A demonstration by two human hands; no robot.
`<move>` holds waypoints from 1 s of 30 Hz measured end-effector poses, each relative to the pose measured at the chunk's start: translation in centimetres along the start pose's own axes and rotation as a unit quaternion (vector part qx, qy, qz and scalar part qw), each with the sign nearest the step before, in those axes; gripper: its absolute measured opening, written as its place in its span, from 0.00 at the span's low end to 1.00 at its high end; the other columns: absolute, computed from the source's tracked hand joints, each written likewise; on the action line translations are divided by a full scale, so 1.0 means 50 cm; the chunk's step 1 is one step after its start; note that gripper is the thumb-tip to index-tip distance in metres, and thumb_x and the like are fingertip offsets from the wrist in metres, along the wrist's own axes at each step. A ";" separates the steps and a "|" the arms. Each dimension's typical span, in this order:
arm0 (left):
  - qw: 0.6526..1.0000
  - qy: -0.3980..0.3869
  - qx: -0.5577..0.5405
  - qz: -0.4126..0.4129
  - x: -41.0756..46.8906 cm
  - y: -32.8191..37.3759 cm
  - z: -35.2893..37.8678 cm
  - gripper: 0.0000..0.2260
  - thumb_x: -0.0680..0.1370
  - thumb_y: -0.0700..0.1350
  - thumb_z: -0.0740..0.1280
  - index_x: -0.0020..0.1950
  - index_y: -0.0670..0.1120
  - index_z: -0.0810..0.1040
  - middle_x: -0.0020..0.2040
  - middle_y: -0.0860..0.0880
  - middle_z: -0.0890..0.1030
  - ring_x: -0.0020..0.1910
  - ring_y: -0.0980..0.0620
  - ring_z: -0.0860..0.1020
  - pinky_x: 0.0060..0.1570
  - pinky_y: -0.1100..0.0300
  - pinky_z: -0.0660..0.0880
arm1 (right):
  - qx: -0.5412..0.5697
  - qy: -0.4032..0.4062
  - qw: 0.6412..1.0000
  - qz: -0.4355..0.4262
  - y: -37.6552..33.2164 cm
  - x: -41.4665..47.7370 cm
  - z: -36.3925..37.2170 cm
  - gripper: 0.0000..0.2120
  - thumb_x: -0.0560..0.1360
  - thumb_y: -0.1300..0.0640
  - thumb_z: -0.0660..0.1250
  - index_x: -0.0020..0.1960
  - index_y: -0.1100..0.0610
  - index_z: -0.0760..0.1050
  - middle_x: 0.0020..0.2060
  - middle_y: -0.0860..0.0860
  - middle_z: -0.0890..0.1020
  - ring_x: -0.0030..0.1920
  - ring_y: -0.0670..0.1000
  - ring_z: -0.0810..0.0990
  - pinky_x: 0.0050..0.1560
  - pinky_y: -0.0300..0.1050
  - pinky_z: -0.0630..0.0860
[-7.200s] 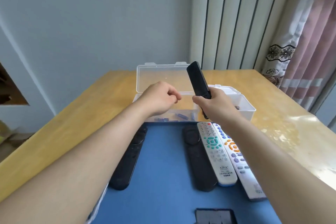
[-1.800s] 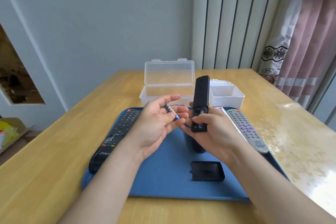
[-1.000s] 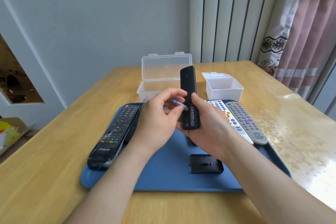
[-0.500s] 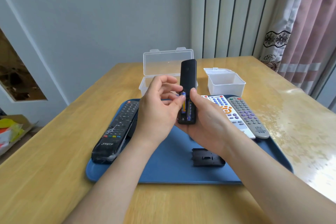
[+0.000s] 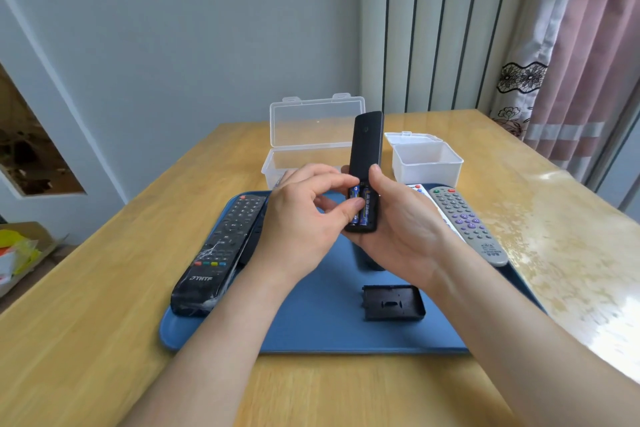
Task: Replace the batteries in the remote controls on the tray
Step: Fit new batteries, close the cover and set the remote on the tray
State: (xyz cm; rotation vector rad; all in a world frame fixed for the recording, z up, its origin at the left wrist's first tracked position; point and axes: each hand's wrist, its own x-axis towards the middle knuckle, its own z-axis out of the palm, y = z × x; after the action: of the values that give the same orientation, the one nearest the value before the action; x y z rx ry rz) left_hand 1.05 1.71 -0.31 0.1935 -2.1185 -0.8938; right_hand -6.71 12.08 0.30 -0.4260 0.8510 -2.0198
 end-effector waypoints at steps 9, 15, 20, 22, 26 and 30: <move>0.987 -0.026 0.127 0.097 0.000 -0.013 0.006 0.08 0.75 0.46 0.68 0.52 0.50 0.85 0.52 0.59 0.81 0.54 0.50 0.71 0.54 0.74 0.65 | -0.063 -0.017 0.998 -0.006 -0.013 -0.001 -0.012 0.15 0.82 0.66 0.54 0.65 0.73 0.68 0.54 0.64 0.77 0.56 0.60 0.77 0.63 0.54 0.74; 0.997 -0.069 0.021 -0.008 -0.003 0.001 -0.003 0.12 0.72 0.45 0.72 0.55 0.55 0.83 0.51 0.63 0.81 0.52 0.62 0.75 0.52 0.63 0.75 | -0.164 0.047 0.984 -0.059 -0.043 0.000 -0.022 0.14 0.80 0.74 0.53 0.62 0.65 0.67 0.47 0.59 0.83 0.41 0.52 0.86 0.46 0.46 0.82; 0.957 -0.287 0.040 -0.032 -0.020 0.059 -0.009 0.04 0.68 0.47 0.78 0.39 0.52 0.83 0.30 0.63 0.76 0.30 0.63 0.72 0.33 0.73 0.66 | -0.187 0.120 0.970 -0.098 -0.063 0.001 -0.046 0.15 0.81 0.73 0.51 0.65 0.66 0.66 0.54 0.61 0.81 0.49 0.59 0.84 0.59 0.56 0.78; 0.907 -0.403 0.119 -0.016 -0.031 0.062 0.005 0.10 0.66 0.53 0.78 0.44 0.54 0.84 0.35 0.64 0.76 0.35 0.66 0.72 0.35 0.73 0.65 | -0.179 0.135 0.969 -0.102 -0.064 0.002 -0.048 0.15 0.81 0.73 0.51 0.65 0.65 0.66 0.54 0.61 0.81 0.50 0.59 0.83 0.60 0.56 0.78; 0.894 -0.423 0.146 0.004 -0.036 0.050 0.025 0.07 0.71 0.54 0.74 0.46 0.53 0.84 0.42 0.58 0.81 0.38 0.64 0.76 0.41 0.66 0.72 | -0.090 0.137 0.983 -0.085 -0.061 0.003 -0.041 0.12 0.79 0.71 0.56 0.61 0.64 0.69 0.48 0.62 0.82 0.38 0.54 0.82 0.44 0.46 0.82; 0.936 -0.342 0.022 -0.077 -0.015 0.046 -0.008 0.08 0.80 0.47 0.64 0.42 0.48 0.78 0.33 0.55 0.79 0.33 0.57 0.77 0.38 0.61 0.74 | -0.112 0.122 0.986 -0.014 -0.061 0.002 -0.033 0.08 0.81 0.56 0.61 0.56 0.60 0.73 0.37 0.56 0.82 0.29 0.50 0.75 0.31 0.39 0.72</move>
State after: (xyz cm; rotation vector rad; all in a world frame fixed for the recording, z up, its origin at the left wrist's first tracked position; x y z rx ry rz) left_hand 2.23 3.52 0.90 0.0736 -2.7997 -1.1185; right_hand -9.53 13.82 1.31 -0.3186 1.2361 -2.0367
